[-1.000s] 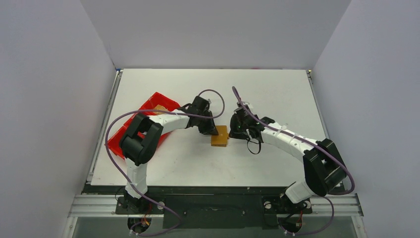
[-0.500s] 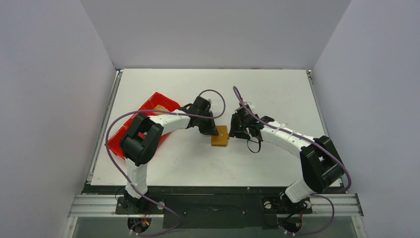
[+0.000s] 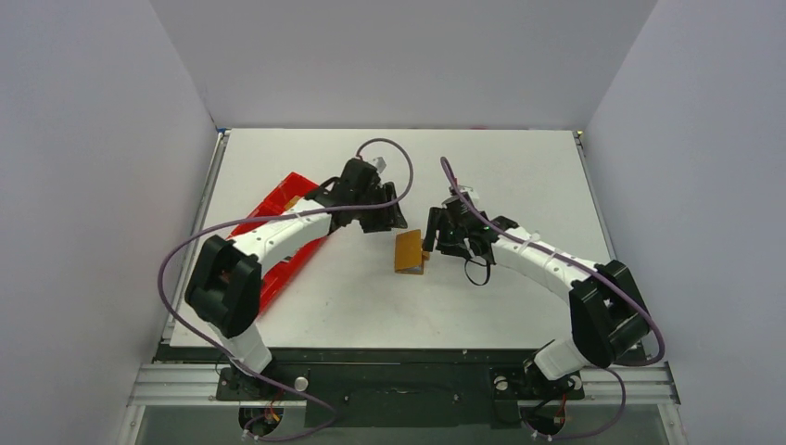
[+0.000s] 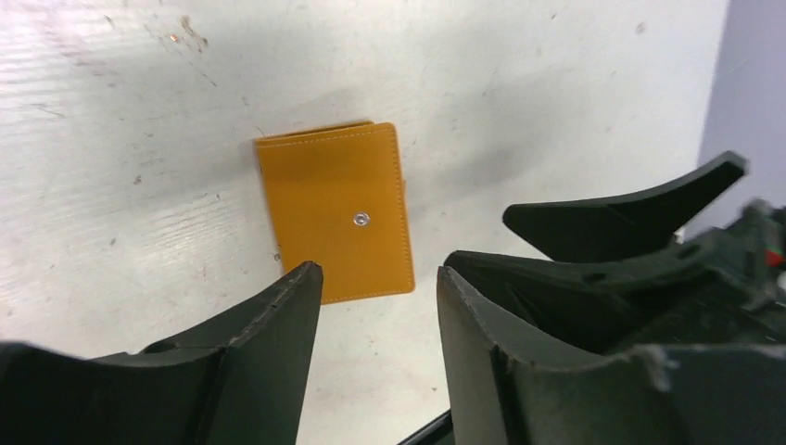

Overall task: Take the credit cards out of the card holder
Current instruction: Reset both arms

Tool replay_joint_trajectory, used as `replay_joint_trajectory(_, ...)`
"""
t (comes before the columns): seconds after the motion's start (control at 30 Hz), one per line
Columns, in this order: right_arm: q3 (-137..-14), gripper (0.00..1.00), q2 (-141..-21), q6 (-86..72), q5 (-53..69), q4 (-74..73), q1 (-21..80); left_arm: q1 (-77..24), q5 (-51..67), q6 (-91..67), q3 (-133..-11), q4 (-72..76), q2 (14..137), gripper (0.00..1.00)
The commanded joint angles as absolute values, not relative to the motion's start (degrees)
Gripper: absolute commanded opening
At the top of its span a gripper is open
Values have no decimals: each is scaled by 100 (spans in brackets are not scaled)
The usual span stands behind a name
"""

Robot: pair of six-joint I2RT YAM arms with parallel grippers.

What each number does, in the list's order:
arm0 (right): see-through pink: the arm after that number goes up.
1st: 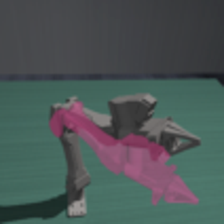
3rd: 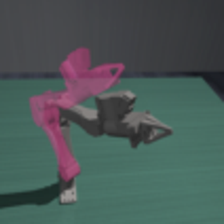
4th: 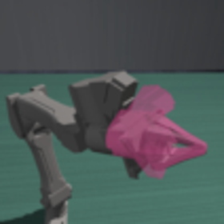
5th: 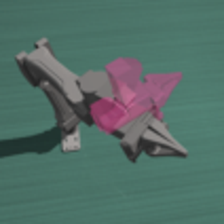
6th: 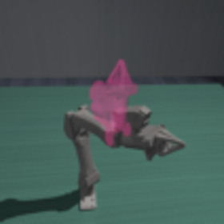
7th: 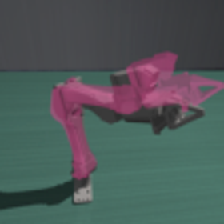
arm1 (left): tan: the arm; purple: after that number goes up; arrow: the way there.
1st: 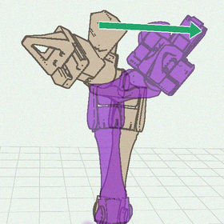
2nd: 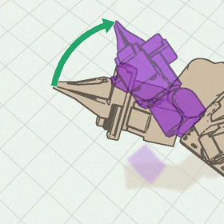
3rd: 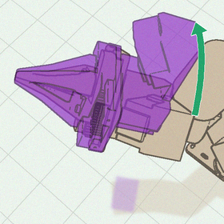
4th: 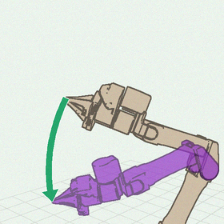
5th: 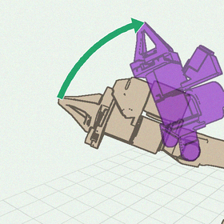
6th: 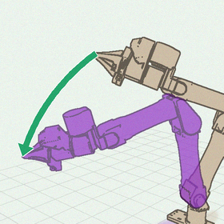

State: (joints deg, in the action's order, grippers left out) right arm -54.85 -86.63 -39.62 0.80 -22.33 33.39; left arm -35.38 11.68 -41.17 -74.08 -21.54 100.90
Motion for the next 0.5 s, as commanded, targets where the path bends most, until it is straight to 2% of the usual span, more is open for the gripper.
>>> replay_joint_trajectory(0.0, -5762, 66, -8134, -4065, -82, -1953, 3303, -3298, 921, -3705, -7542, -2300, 9260, 49)
replay_joint_trajectory(0.3, -5772, 68, -7493, -4198, -239, -1747, 3298, -2565, 780, -3486, -6825, -2241, 7941, 53)
replay_joint_trajectory(0.47, -5706, 68, -7213, -4226, -326, -1650, 3279, -2380, 477, -3299, -6732, -2498, 7649, 54)
